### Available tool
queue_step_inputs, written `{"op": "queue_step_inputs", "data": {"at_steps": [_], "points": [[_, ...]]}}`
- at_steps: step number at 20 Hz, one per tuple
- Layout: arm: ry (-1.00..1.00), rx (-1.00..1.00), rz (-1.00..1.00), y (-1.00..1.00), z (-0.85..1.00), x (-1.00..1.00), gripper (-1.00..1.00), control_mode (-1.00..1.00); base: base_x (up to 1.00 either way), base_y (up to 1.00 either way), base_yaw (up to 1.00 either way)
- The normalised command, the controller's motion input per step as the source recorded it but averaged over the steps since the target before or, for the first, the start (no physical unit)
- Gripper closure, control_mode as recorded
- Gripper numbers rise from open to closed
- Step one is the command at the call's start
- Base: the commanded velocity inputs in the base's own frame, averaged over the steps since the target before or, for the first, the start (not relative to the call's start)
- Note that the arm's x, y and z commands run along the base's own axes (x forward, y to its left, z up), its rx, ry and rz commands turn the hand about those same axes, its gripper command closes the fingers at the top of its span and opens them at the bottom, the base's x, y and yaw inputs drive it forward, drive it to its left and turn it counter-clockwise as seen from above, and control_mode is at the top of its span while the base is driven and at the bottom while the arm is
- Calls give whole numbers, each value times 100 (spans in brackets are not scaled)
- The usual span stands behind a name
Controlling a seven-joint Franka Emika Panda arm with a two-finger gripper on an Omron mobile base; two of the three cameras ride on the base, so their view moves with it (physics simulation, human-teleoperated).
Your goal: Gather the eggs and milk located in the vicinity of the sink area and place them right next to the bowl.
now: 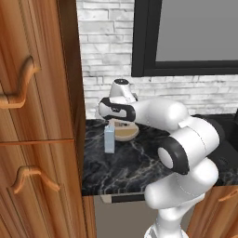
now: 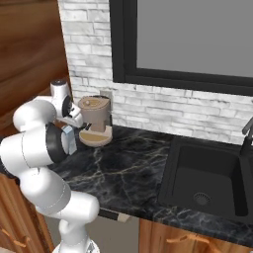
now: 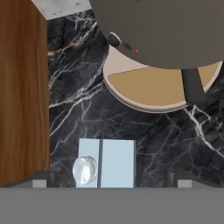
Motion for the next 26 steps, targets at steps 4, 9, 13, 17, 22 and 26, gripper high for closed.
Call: {"op": "queue_step_inputs", "data": {"at_steps": [4,9,13,17,22,26], "points": [[0,0,0,0,-21,0,-100,-100,0,0,0],[0,0,0,0,-17,0,-100,-100,0,0,0],[0,0,0,0,-25,0,-100,-100,0,0,0],[0,0,0,0,-25,0,-100,-100,0,0,0],[0,-1,0,0,-8,0,-100,-100,0,0,0],[0,0,0,0,6,0,-100,-100,0,0,0]]}}
